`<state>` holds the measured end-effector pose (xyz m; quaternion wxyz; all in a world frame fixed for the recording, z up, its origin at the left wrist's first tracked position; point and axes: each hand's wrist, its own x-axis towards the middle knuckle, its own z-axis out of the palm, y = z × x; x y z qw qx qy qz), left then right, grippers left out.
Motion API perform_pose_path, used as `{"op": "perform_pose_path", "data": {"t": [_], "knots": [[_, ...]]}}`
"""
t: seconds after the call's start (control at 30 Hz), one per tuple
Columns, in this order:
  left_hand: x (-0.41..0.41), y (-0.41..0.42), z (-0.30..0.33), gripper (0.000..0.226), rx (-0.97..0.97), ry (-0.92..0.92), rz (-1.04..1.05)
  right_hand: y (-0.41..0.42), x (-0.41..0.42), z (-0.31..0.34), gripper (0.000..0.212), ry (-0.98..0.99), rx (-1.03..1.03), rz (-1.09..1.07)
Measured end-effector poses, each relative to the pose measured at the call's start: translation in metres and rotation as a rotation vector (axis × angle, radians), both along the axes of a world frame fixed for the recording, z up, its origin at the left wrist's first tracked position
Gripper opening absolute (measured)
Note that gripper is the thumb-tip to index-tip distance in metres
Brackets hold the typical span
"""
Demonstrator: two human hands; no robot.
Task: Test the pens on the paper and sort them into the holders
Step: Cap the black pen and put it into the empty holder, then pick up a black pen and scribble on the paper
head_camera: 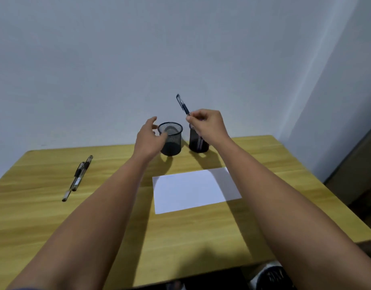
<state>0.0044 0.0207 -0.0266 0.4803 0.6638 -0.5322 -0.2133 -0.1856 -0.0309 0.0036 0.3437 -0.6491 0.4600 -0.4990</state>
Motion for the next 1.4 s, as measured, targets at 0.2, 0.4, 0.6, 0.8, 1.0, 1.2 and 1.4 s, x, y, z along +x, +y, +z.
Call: {"op": "perform_pose_path", "data": {"t": [0.2, 0.4, 0.6, 0.8, 1.0, 1.2, 1.4], "knots": [[0.009, -0.035, -0.041, 0.112, 0.116, -0.013, -0.053, -0.042, 0.035, 0.02, 0.021, 0.044, -0.036, -0.017], [0.01, -0.047, -0.061, 0.079, 0.022, 0.053, -0.063, -0.057, 0.068, 0.001, 0.009, 0.418, 0.004, -0.01], [0.013, -0.048, -0.069, 0.075, 0.014, 0.025, -0.036, -0.053, 0.081, -0.018, 0.024, 0.605, -0.011, -0.02], [0.022, -0.032, -0.057, 0.09, 0.057, -0.118, -0.005, -0.043, 0.077, -0.008, 0.047, 0.641, -0.066, -0.086], [0.071, 0.019, -0.03, 0.063, 0.059, -0.23, 0.086, -0.005, 0.09, 0.017, 0.031, 0.546, -0.153, -0.076], [0.142, 0.075, -0.014, 0.037, 0.082, -0.316, 0.219, 0.045, 0.138, 0.013, 0.019, 0.568, -0.121, 0.089], [0.191, 0.111, -0.039, 0.029, 0.269, -0.48, 0.325, 0.071, 0.193, -0.018, 0.015, 0.641, -0.058, 0.26]]}}
